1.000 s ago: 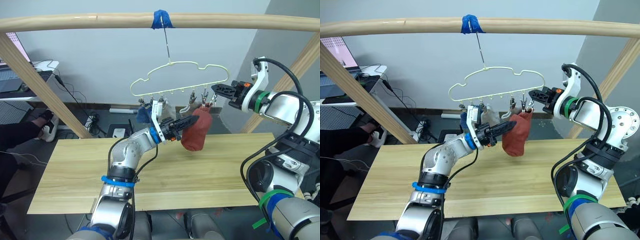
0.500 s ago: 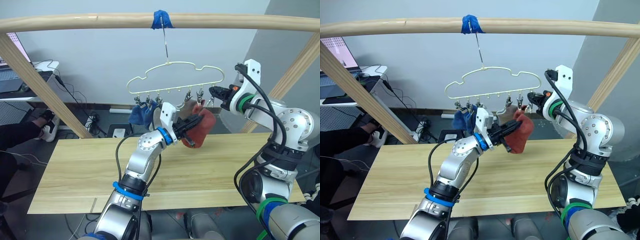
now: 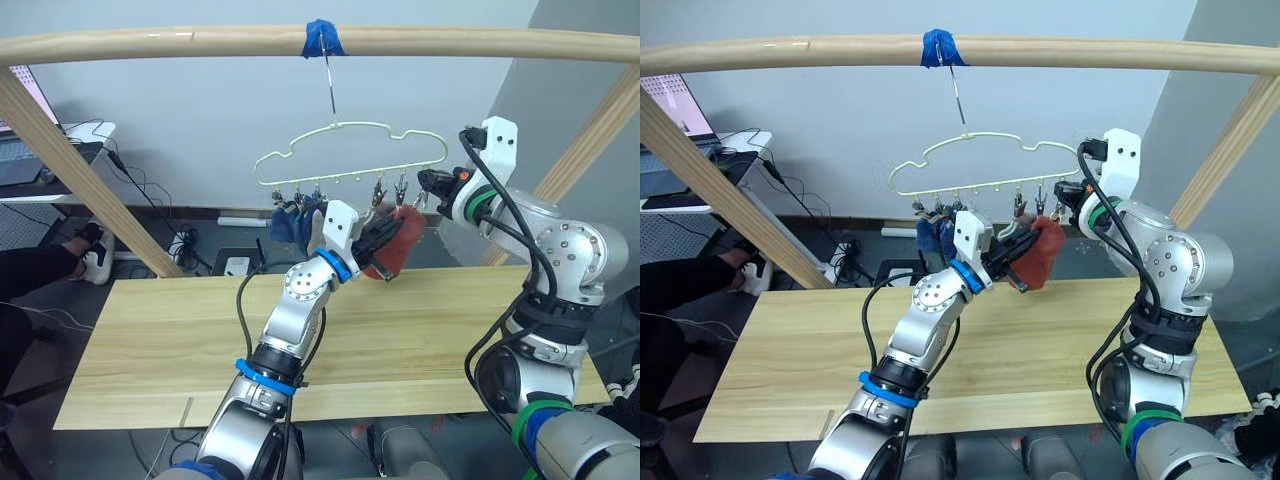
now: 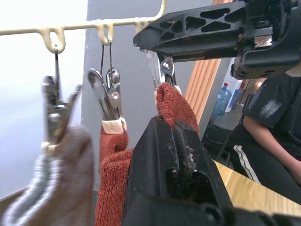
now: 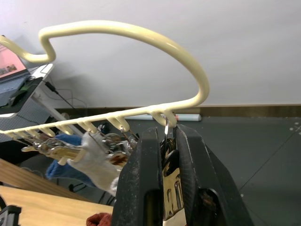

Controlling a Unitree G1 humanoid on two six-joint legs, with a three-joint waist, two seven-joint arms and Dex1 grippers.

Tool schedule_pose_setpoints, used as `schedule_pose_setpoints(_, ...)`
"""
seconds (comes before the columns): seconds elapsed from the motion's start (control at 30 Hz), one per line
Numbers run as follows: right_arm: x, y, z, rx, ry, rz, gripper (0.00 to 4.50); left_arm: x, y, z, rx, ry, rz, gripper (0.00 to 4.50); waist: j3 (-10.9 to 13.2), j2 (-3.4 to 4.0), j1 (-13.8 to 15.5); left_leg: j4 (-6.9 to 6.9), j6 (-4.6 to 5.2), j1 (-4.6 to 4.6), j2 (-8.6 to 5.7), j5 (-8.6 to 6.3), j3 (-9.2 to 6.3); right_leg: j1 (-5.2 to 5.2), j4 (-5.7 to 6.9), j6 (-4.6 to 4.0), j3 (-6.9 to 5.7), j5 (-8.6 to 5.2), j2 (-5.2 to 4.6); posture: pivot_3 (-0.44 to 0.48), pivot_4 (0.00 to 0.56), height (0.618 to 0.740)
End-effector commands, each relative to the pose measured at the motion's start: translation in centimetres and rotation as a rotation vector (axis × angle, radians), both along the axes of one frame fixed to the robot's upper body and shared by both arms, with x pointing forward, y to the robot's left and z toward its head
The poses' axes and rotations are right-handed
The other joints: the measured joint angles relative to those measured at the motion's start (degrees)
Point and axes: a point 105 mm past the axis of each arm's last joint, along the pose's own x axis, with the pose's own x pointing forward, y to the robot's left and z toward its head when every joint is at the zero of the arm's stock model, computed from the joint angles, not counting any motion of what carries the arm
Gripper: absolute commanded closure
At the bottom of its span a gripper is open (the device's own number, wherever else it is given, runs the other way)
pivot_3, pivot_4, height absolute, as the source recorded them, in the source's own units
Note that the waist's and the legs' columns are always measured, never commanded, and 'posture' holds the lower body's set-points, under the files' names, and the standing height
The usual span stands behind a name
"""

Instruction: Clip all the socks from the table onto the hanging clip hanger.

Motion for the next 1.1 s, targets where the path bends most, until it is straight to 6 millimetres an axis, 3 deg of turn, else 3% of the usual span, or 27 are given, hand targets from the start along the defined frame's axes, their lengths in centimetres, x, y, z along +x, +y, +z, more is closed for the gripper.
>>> schedule_pose_setpoints(0.03, -0.3, 0.2, 1.5, -0.006, -0.08, -0.018, 4.36, -0.4, -0.8, 1.6, -0.015, -0.068, -0.015, 4.48, 0.0, 0.0, 0.0, 0.0, 0.0, 0.0, 0.0, 0.0, 0.0, 0.0, 0.0, 0.0, 0.01, 0.0, 0.0, -0.028, 0.159, 0.74)
schedule_pose_setpoints(0.47, -0.3, 0.4, 1.4, -0.033, -0.08, -0.035, 4.36, 0.4, -0.9, 1.8, 0.026, -0.083, 0.037, 4.48, 0.0, -0.02, 0.0, -0.02, 0.0, -0.04, 0.0, 0.0, 0.0, 0.0, -0.09, 0.0, 0.0, 0.0, 0.0, -0.027, 0.164, 0.74)
schedule_pose_setpoints(0.8, 0.3, -0.7, 1.9, -0.04, -0.096, -0.108, 4.36, 0.2, -1.2, 1.1, 0.081, -0.073, 0.049, 4.48, 0.0, -0.02, 0.0, -0.05, 0.0, -0.06, 0.0, 0.0, -0.01, 0.0, -0.17, 0.0, -0.01, 0.0, 0.0, -0.023, 0.165, 0.74)
schedule_pose_setpoints(1.1, 0.0, 0.0, 1.6, -0.037, -0.09, -0.112, 4.36, 0.9, -1.7, 2.0, 0.067, -0.083, 0.091, 4.48, 0.0, -0.02, 0.1, -0.06, 0.0, -0.11, 0.0, 0.0, -0.02, 0.0, -0.23, 0.0, -0.03, 0.0, 0.0, -0.02, 0.158, 0.74)
